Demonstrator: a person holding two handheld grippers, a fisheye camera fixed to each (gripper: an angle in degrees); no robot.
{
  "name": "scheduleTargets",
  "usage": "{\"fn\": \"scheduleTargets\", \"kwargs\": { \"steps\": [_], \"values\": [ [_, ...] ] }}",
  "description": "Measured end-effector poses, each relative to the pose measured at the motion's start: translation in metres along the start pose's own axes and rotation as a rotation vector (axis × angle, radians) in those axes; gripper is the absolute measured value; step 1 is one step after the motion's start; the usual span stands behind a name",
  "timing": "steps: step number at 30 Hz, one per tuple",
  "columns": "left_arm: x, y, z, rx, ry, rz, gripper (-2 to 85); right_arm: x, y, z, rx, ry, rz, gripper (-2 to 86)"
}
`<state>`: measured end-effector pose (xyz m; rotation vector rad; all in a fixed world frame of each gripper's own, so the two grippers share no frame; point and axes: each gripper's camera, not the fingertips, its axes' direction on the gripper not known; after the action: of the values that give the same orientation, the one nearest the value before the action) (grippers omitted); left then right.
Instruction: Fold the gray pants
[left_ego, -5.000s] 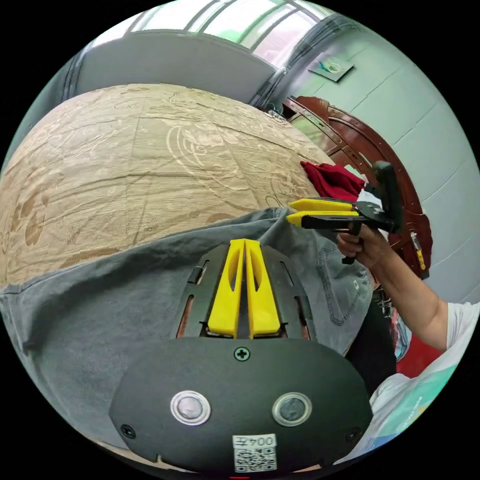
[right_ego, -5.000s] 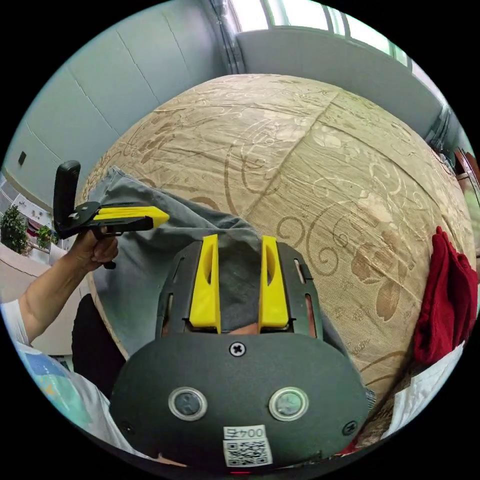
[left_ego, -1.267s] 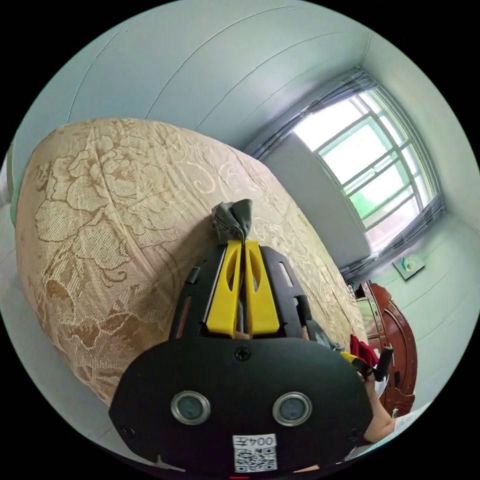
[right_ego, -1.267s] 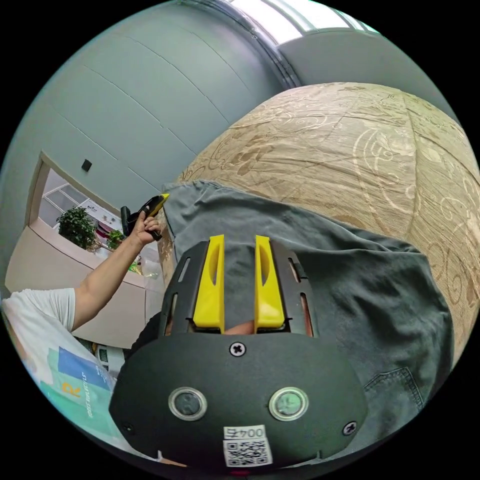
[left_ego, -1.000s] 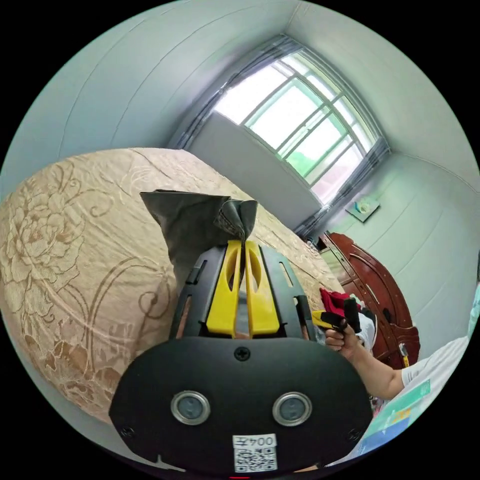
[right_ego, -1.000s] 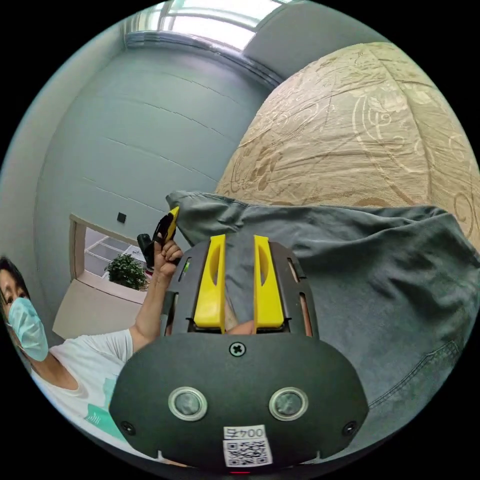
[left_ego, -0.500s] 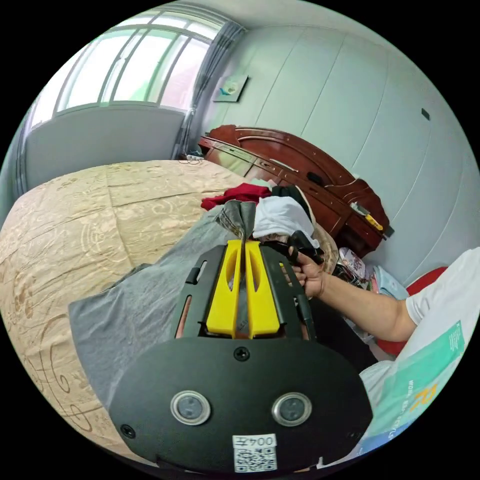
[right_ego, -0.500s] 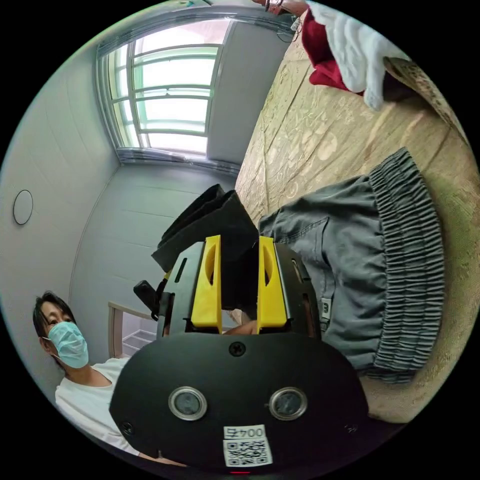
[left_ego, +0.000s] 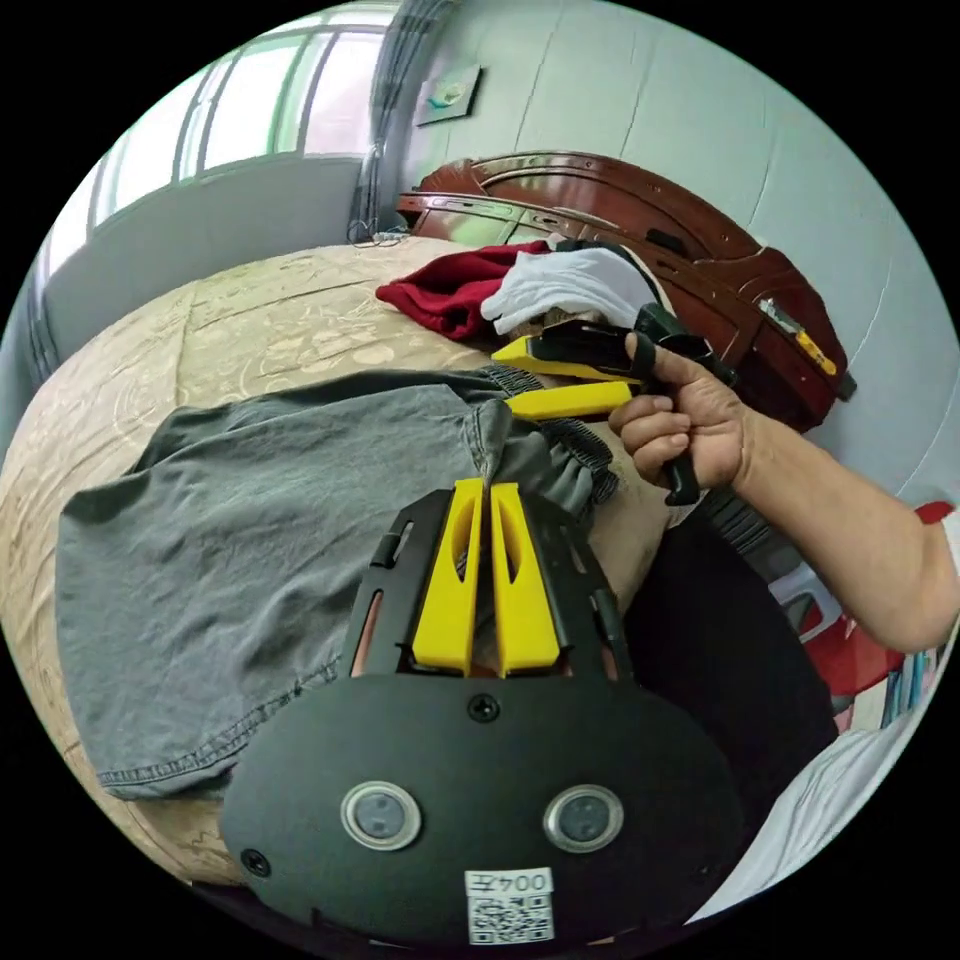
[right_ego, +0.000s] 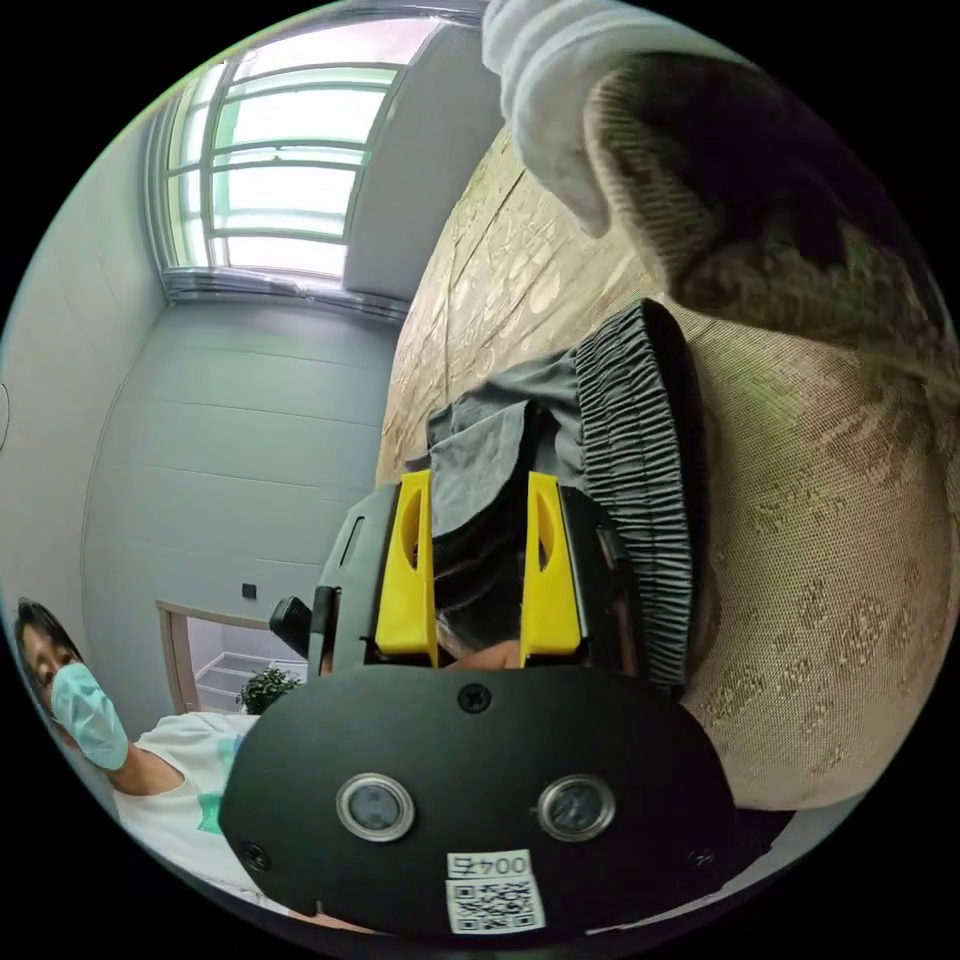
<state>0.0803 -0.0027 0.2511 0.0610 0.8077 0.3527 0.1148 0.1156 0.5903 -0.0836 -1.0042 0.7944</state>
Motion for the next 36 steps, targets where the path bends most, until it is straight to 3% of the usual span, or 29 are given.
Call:
{"fn": "scheduleTargets", "kwargs": {
  "steps": [4, 7, 9, 17, 19, 21, 23, 30, 36],
  "values": [
    [-0.036, -0.02, -0.022, 0.098, 0.153, -0.215, 1.1, -0.005, -0.008, 0.008, -0.058, 0.045, 0.017, 15.3],
    [-0.047, -0.025, -0.03, 0.138, 0.214, -0.284, 1.2, 0.007, -0.005, 0.005, -0.039, -0.078, 0.098, 17.0],
    [-0.048, -0.027, -0.033, 0.148, 0.229, -0.293, 1.2, 0.022, -0.001, 0.002, -0.01, -0.228, 0.196, 19.4],
    [-0.024, -0.039, -0.031, 0.131, 0.201, -0.225, 1.3, 0.029, -0.025, 0.012, -0.048, -0.251, 0.333, 22.6],
    [-0.014, -0.045, -0.03, 0.124, 0.182, -0.192, 1.3, 0.023, -0.035, 0.012, -0.078, -0.197, 0.343, 20.0],
    [-0.006, -0.05, -0.03, 0.114, 0.164, -0.163, 1.3, 0.006, -0.048, 0.011, -0.126, -0.113, 0.285, 9.4],
    [0.004, -0.055, -0.03, 0.097, 0.134, -0.125, 1.3, -0.018, -0.059, 0.003, -0.118, -0.081, 0.212, 4.6],
    [0.057, -0.091, -0.025, 0.054, -0.059, 0.041, 1.5, -0.15, -0.108, 0.003, -0.328, 0.447, -0.307, 3.9],
    [0.095, -0.1, 0.026, -0.062, -0.163, 0.097, 2.3, -0.156, -0.104, 0.0, -0.371, 0.585, -0.408, 3.9]
  ]
}}
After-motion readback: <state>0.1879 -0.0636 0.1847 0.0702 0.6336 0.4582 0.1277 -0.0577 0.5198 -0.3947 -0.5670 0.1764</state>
